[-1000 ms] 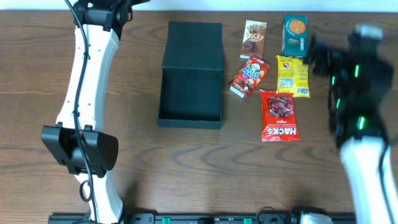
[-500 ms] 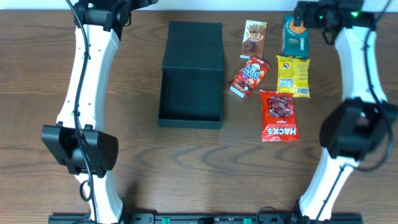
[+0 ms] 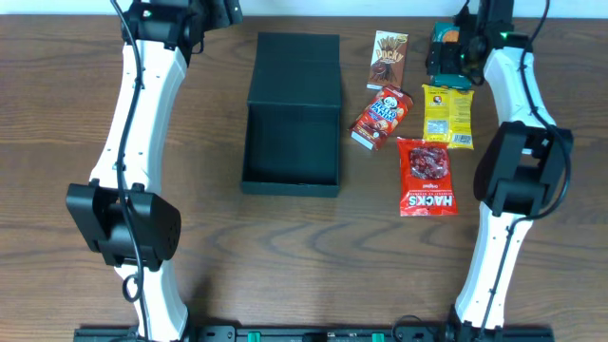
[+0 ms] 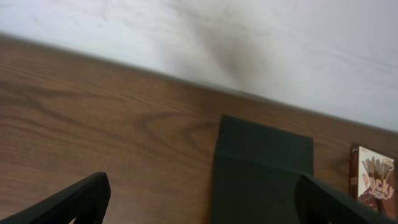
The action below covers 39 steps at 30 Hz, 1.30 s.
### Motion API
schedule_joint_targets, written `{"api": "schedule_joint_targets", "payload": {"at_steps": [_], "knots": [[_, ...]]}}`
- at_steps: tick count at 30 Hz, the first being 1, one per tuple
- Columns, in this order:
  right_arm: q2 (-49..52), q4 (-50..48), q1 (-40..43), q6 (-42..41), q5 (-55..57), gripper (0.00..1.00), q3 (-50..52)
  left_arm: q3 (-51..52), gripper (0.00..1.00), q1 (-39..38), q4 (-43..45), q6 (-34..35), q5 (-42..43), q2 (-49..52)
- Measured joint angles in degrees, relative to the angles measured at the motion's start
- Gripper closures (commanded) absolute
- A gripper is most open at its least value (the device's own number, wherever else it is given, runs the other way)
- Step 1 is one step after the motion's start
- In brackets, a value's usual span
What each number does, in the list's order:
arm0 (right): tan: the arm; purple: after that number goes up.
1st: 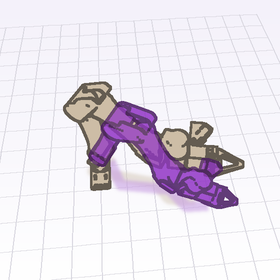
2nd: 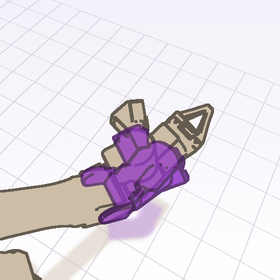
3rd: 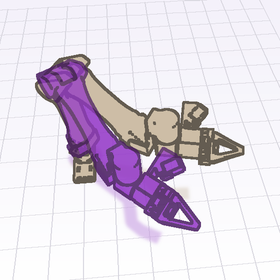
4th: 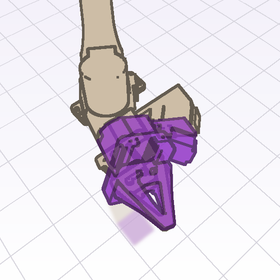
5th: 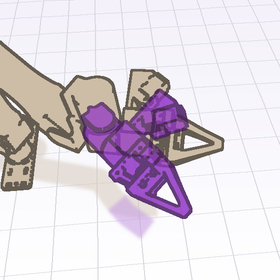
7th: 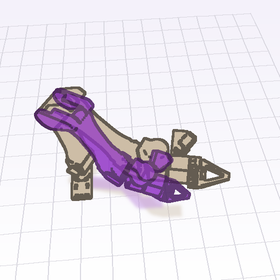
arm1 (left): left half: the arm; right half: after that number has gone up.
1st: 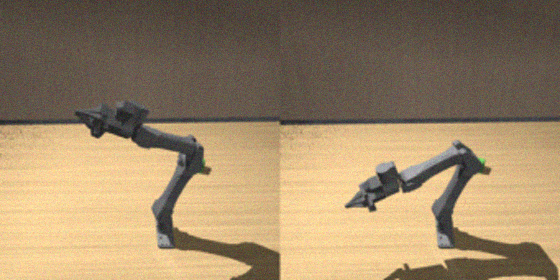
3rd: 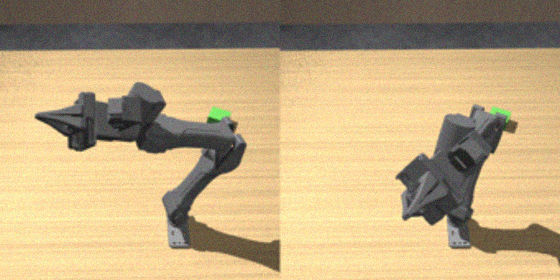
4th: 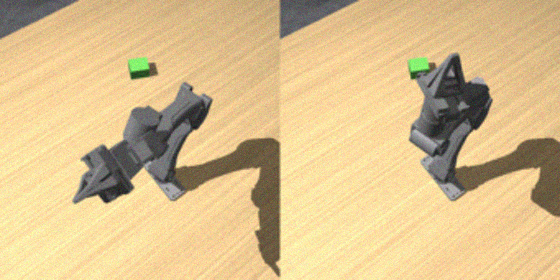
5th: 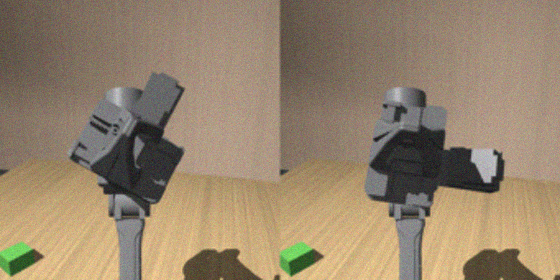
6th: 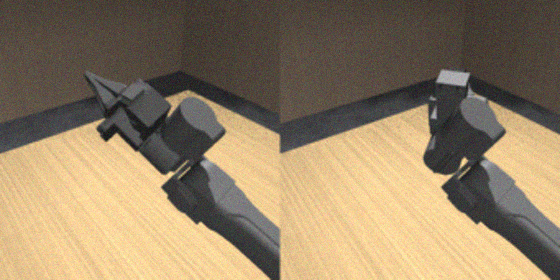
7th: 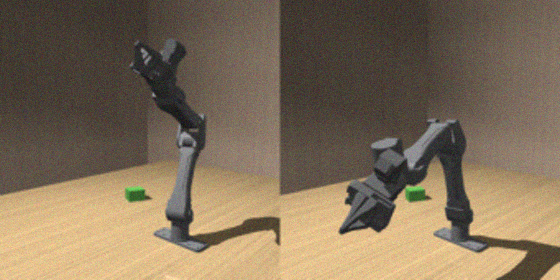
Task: Pack container
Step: 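Reach the right gripper to the teal cookie box and grasp it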
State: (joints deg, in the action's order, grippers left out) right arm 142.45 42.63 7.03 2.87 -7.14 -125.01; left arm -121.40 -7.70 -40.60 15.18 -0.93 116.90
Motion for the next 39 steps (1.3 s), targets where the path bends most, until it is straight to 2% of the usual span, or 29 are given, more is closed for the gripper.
{"api": "schedule_joint_targets", "payload": {"at_steps": [11, 27, 32, 39], "knots": [[0.46, -1.68, -0.02, 0.13, 4.11, 0.01, -0.35, 0.02, 0.05, 0.00, 0.04, 0.00, -0.17, 0.00], [3.50, -1.84, -0.02, 0.13, 3.30, 0.01, -0.85, 0.04, 0.05, 0.00, 0.02, 0.00, -0.17, 0.00], [4.37, -1.79, -0.02, 0.55, 3.08, 0.21, -0.85, 0.02, 0.05, 0.00, -0.04, 0.02, -0.17, 0.00], [4.37, -2.03, -0.02, 0.50, 3.15, 0.30, -0.94, 0.02, 0.05, 0.00, -0.20, 0.00, -0.17, 0.00]]}}
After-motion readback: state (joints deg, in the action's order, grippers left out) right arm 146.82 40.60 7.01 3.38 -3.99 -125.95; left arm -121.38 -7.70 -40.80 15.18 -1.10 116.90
